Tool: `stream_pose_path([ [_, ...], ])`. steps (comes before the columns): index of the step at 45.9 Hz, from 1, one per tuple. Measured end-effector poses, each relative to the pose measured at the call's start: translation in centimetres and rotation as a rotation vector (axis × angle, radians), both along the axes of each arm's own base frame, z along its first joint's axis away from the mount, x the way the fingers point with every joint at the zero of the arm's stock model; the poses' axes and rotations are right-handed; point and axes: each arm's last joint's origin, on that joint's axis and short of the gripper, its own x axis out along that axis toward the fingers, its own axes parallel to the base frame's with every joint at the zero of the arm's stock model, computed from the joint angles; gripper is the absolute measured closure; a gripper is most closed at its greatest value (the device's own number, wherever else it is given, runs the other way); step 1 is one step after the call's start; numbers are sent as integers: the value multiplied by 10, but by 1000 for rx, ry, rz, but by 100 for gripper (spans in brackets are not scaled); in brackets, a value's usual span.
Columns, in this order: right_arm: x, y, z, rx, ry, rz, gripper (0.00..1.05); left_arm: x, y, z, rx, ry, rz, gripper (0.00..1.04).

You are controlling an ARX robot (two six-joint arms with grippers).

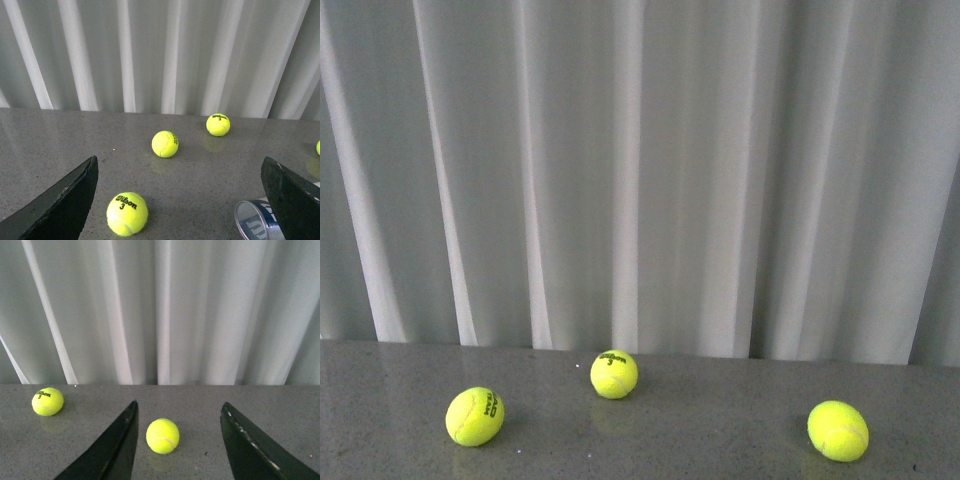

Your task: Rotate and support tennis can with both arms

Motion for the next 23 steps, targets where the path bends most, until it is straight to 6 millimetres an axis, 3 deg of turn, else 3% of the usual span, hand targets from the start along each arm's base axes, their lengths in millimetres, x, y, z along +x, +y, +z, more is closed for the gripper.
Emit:
stream_pose_path([
  [12, -33, -11, -15, -22, 11, 7, 102, 0, 0, 0, 0, 0, 0, 7],
  [23, -60, -24, -24, -22, 14, 2, 101, 0, 0, 0, 0, 0, 0, 7],
])
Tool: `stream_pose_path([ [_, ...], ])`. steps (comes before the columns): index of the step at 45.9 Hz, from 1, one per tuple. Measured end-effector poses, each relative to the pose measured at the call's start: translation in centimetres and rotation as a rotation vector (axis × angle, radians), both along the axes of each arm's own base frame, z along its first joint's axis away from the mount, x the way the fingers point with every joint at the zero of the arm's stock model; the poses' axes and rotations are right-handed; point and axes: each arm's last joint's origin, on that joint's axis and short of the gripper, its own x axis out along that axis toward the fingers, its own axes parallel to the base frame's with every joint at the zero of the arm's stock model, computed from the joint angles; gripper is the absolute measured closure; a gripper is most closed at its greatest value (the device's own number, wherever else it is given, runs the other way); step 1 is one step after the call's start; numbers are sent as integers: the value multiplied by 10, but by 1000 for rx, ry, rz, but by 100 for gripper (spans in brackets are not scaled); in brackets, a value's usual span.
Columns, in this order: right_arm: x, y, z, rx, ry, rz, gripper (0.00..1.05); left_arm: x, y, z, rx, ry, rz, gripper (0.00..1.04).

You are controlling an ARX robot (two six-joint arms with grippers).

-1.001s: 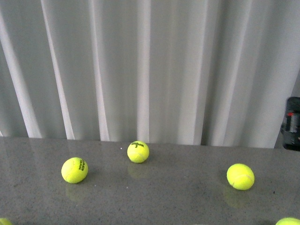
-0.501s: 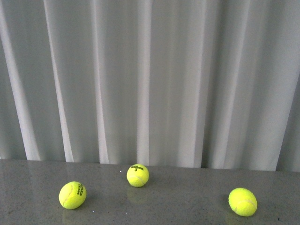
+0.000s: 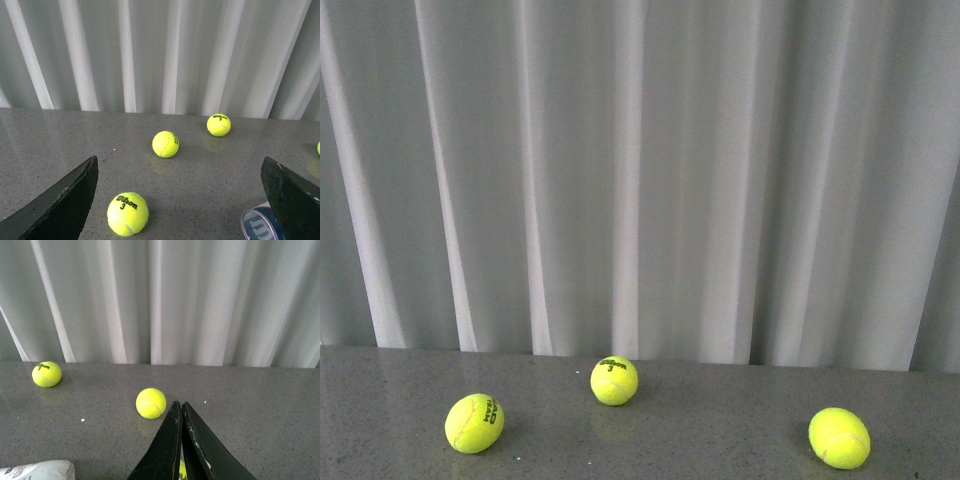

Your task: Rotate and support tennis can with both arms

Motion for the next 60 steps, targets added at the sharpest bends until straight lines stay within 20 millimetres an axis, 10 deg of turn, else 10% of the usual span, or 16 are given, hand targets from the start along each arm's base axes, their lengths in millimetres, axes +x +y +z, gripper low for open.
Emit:
stream_pose_path([
  [60, -50, 0, -6, 0, -22, 3, 101, 0, 0, 0, 0, 0, 0, 7],
])
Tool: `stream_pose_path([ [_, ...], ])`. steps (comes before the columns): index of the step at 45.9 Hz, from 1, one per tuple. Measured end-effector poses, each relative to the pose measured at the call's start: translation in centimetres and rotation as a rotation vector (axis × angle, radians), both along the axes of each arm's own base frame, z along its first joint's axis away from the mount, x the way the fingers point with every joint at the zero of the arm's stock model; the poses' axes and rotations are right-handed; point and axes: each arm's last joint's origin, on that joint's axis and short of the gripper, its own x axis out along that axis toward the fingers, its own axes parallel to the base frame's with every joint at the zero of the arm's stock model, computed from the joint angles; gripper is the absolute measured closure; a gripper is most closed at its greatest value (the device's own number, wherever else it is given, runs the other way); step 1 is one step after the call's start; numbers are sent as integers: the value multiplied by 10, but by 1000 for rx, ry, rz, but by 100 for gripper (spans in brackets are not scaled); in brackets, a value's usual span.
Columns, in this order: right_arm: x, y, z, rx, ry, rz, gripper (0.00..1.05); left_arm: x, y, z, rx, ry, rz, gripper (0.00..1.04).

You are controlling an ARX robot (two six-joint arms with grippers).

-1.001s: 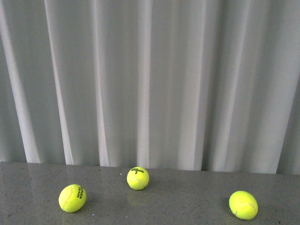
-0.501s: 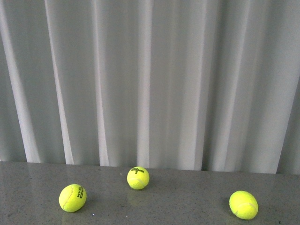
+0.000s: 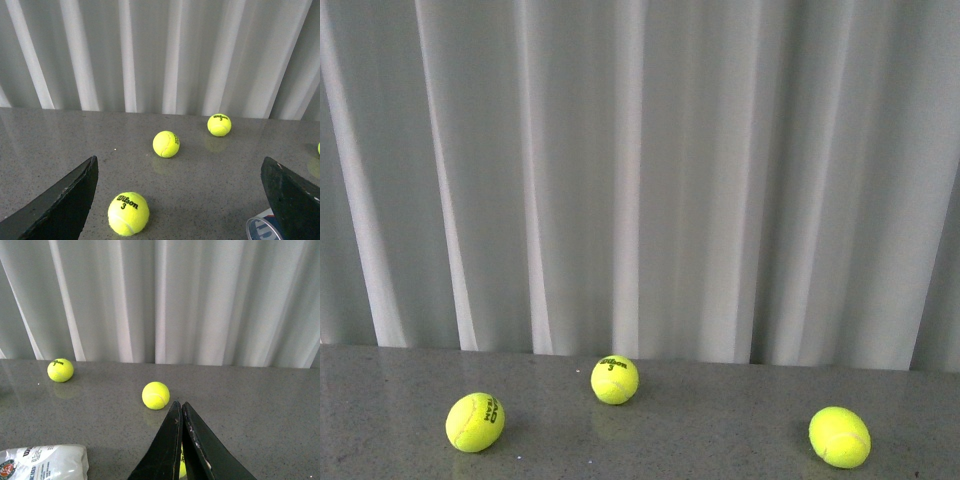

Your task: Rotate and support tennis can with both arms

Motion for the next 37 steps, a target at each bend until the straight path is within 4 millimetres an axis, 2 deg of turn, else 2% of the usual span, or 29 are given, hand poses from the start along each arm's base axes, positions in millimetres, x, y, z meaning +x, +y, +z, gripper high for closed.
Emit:
stream_pose_path([
  [11, -11, 0, -3, 0, 9, 3, 101, 0, 0, 0, 0, 0, 0, 7],
  [20, -12, 0, -3, -1, 6, 3, 101, 0, 0, 0, 0, 0, 0, 7],
  [27, -12, 0, -3, -1, 6, 3, 69, 0, 0, 0, 0, 0, 0, 7],
  [37, -12, 0, -3, -1, 6, 3, 37, 0, 0, 0, 0, 0, 0, 7],
])
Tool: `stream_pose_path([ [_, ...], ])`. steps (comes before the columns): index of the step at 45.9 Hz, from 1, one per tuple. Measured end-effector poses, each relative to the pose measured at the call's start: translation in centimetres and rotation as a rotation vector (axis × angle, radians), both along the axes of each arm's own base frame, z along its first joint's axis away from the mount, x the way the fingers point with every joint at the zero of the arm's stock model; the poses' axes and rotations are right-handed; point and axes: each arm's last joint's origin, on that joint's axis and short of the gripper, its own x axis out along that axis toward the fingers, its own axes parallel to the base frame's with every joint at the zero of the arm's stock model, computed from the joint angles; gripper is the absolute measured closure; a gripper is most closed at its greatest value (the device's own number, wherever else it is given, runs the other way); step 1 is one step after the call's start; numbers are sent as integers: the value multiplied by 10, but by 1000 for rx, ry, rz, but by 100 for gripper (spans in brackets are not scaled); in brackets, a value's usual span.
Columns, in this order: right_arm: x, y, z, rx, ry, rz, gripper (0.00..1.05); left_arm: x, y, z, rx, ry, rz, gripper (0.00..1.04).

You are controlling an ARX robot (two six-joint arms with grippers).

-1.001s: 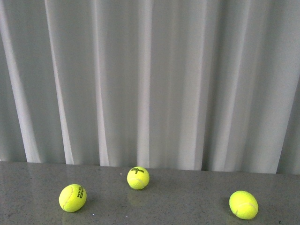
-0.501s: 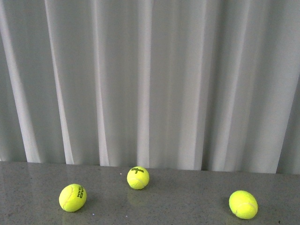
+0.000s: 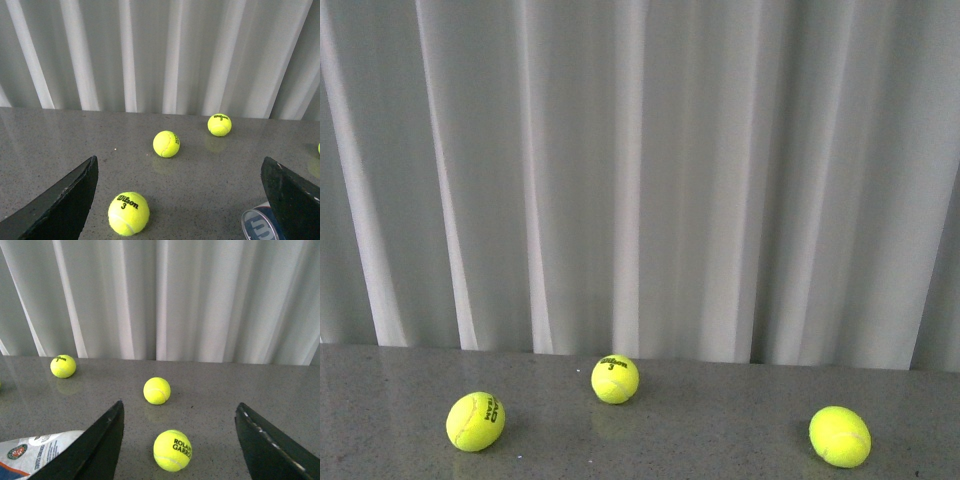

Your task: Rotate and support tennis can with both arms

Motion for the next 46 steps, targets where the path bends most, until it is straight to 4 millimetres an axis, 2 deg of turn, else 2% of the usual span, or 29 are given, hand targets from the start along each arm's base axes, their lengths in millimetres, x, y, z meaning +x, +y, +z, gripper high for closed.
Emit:
stream_pose_path([
  [7, 0, 0, 0, 0, 0, 0, 12, 0, 0, 0, 0, 0, 0, 7],
  [10, 0, 0, 0, 0, 0, 0, 5, 0, 0, 0, 0, 0, 0, 7],
  [14, 0, 0, 0, 0, 0, 0, 8, 0, 0, 0, 0, 0, 0, 7],
  [36, 0, 0, 0, 0, 0, 0, 7, 0, 0, 0, -9, 10, -7, 7],
  [40, 0, 0, 0, 0, 0, 0, 7, 4, -1, -2, -159, 317, -107, 7],
  [42, 0, 0, 0, 0, 0, 1, 7, 16, -1, -2, -259, 469, -137, 7],
  [46, 0, 0, 0, 0, 0, 0, 7, 36, 0, 1, -349, 522, -201, 7],
])
